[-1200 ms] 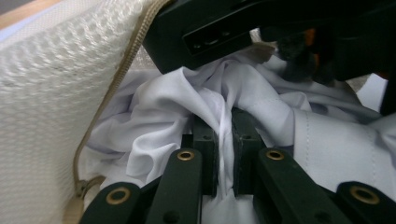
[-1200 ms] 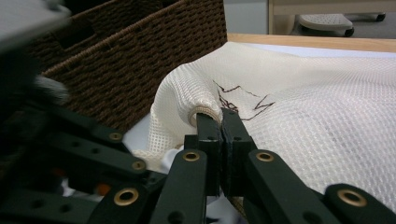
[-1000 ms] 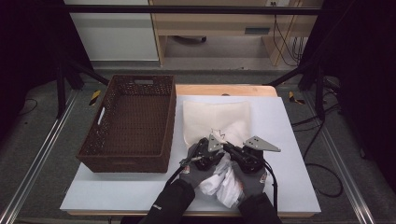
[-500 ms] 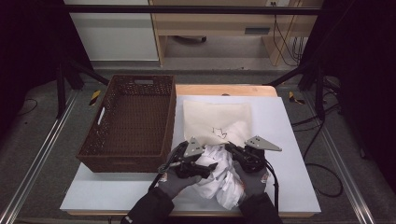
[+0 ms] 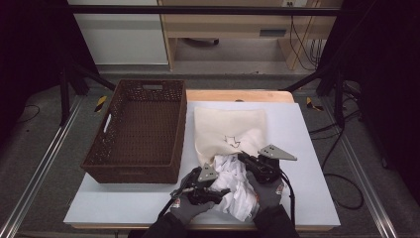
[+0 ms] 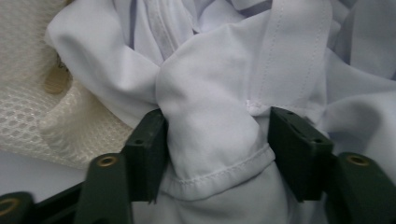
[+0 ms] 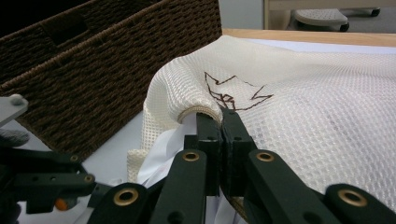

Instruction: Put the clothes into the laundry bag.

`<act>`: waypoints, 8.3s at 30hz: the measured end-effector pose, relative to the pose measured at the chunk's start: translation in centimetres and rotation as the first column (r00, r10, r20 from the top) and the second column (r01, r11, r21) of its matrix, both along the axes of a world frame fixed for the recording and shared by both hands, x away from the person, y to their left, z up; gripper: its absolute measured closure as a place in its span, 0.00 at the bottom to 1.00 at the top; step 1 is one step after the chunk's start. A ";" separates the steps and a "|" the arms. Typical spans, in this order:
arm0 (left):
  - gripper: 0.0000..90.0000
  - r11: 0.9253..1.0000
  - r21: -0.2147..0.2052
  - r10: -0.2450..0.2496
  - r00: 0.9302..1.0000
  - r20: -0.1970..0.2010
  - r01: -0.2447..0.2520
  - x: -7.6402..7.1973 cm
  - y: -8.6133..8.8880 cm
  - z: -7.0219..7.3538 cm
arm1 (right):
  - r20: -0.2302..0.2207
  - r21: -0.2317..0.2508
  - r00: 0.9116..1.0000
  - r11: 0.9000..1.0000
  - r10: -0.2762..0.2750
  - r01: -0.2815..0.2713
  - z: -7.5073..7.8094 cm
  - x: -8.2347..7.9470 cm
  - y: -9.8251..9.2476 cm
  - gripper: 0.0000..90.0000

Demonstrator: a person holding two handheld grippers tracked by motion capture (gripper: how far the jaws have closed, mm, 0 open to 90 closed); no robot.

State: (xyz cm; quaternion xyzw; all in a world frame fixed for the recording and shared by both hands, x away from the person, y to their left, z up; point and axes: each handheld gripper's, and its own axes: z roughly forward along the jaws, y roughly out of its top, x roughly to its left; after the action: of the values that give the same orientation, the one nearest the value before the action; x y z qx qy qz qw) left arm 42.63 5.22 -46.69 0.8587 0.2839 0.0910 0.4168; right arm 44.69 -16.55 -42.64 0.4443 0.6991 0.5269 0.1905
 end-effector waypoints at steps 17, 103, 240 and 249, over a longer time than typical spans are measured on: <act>0.87 0.996 0.006 -0.083 0.985 0.148 0.083 0.3 -2.3 4.8 | 0.008 0.015 1.000 1.000 0.009 -0.009 0.1 -0.1 -0.1 0.98; 0.93 1.000 0.001 0.031 0.990 0.139 -0.031 4.7 -3.0 1.6 | 0.008 0.018 1.000 1.000 -0.014 0.014 0.2 0.0 -0.7 0.98; 0.91 1.000 -0.025 -0.001 0.996 0.088 0.004 0.1 -4.4 1.2 | 0.007 0.023 1.000 1.000 -0.011 0.011 1.2 -0.6 -1.3 0.98; 0.93 0.999 0.001 0.036 0.988 0.148 -0.036 2.1 -4.2 3.5 | 0.021 0.028 1.000 1.000 -0.009 0.009 1.7 -0.9 -1.4 0.98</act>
State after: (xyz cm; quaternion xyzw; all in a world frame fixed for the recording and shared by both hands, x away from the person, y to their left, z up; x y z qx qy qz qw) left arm 44.78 1.06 -43.21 0.8451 0.2676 0.1625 0.4334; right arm 43.83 -17.98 -40.91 0.4443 0.6876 0.5405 0.1941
